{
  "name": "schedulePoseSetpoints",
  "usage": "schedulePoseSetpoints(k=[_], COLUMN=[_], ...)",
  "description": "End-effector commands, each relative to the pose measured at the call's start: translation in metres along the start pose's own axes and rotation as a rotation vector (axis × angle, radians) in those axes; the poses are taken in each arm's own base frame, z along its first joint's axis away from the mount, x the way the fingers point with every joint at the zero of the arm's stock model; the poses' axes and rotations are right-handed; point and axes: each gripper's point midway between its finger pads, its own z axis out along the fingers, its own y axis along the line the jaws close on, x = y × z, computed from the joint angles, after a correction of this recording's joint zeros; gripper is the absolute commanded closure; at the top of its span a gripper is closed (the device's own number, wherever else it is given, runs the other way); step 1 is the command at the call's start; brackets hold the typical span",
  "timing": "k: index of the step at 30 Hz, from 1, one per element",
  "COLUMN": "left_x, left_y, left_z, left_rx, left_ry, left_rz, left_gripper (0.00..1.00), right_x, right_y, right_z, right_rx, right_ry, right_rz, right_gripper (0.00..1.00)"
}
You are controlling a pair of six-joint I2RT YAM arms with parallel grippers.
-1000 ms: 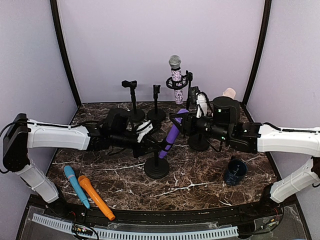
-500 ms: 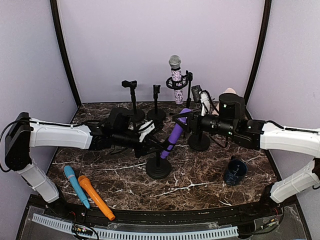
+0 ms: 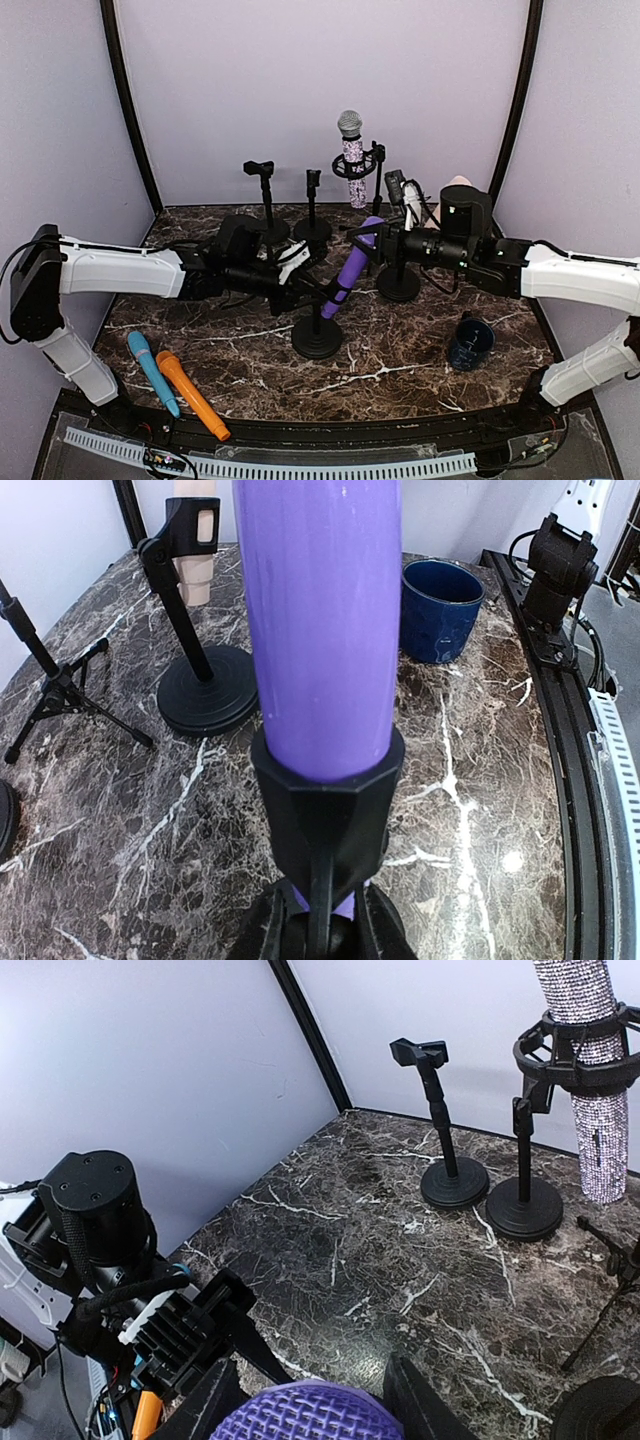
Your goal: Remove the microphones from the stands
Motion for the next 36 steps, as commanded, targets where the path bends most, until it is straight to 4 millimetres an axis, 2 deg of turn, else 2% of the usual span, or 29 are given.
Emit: schedulePoseSetpoints(k=[1, 10, 16, 25, 31, 36], left_x=[0.021, 0.023, 0.023, 0.023, 0.023, 0.023], left_y=[0.002, 0.002, 0.003, 0.003, 0.002, 0.002], left_z=[0.003, 0.005, 0.005, 0.005, 0.005, 0.004], left_rx=[-0.007, -0.005, -0.009, -0.010, -0.005, -0.003], left_ry=[0.077, 0.082, 0.084, 0.086, 0.088, 0.088], left_rz=[0.009, 0.004, 0.005, 0.006, 0.003, 0.004], left_gripper=[1.00, 1.00, 1.00, 1.00, 1.00, 1.00], right_x=[-0.047, -0.064, -0.056, -0.061, -0.062, -0.062], right_y=[0.014, -0.009, -0.025, -0.023, -0.012, 0.005], right_z=[-0.016, -0.020, -0.019, -0.024, -0.027, -0.031], right_rx=[-0.014, 0.131, 0.219, 0.218, 0.147, 0.019], right_ry=[-0.129, -0.169, -0.145, -0.157, -0.135, -0.120], right_rz=[0.086, 0.235, 0.246, 0.224, 0.163, 0.121], right_gripper=[0.72, 0.73, 0.73, 0.73, 0.74, 0.74])
